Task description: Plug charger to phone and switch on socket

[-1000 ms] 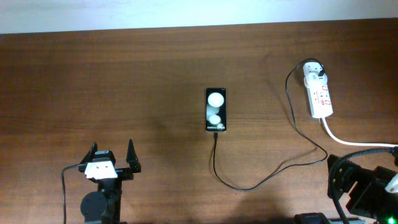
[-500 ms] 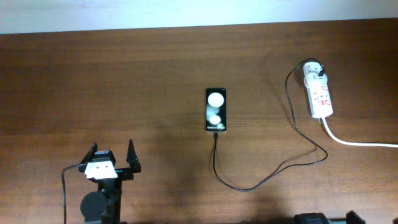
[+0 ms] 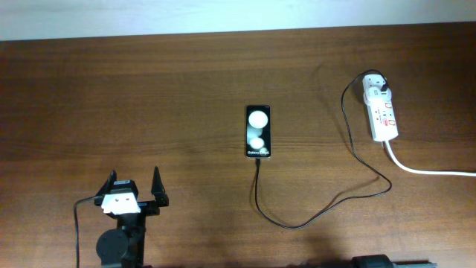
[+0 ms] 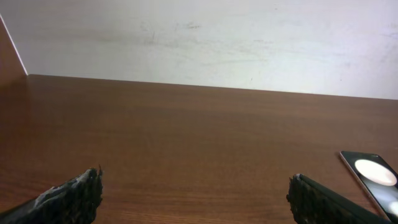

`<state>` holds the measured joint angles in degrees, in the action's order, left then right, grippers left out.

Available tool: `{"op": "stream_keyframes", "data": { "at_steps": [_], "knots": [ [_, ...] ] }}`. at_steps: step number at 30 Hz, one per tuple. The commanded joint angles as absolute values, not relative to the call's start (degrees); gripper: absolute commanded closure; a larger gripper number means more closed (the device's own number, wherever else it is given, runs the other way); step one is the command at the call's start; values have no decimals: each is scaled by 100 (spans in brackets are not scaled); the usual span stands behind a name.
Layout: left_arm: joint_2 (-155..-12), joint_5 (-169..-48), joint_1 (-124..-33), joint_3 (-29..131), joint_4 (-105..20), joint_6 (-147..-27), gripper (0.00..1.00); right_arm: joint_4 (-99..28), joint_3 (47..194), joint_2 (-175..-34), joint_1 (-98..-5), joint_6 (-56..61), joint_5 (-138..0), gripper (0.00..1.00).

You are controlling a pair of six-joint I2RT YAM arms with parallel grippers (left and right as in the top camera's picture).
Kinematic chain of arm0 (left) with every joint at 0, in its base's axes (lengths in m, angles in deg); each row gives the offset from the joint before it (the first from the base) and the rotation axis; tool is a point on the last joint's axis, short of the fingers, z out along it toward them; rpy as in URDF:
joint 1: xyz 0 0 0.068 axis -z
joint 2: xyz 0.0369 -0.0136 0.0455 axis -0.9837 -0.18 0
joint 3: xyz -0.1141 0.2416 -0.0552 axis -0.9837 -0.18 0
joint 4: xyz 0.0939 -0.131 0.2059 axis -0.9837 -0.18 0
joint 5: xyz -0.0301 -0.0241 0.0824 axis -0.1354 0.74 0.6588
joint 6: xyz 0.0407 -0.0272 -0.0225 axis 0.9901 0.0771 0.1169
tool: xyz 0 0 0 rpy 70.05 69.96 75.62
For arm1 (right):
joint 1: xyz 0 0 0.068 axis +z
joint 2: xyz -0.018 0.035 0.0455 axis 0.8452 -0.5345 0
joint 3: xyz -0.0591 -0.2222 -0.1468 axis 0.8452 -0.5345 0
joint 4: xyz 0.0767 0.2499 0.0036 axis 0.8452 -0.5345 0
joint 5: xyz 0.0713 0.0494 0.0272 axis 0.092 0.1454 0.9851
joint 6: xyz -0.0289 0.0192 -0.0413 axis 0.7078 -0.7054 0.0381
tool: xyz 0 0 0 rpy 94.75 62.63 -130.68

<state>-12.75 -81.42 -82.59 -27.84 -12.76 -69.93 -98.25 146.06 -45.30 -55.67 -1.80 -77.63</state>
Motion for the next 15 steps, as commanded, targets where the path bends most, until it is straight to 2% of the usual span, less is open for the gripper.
{"op": "stream_keyframes", "data": {
  "at_steps": [1, 3, 7, 11, 15],
  "knots": [
    [-1284, -8081, -8250, -2836, -1263, -6899, 1, -9029, 13769, -4089, -5431, -186, -7822, 1],
    [-1284, -8083, -8250, -2836, -1263, -6902, 1, -7991, 12862, -3870, -5433, -186, -7949, 1],
    [-1284, -8081, -8250, -2836, -1263, -6902, 1, -4571, 9774, -3409, -5433, -188, -7944, 1],
    [-1284, -8081, -8250, -2836, -1263, -6899, 1, -1882, 7356, -3409, -5433, -191, -7942, 1],
    [-1284, -8083, -8250, -2836, -1263, -6899, 1, -166, 6084, -3409, -5431, -191, -7944, 1]
  ]
}}
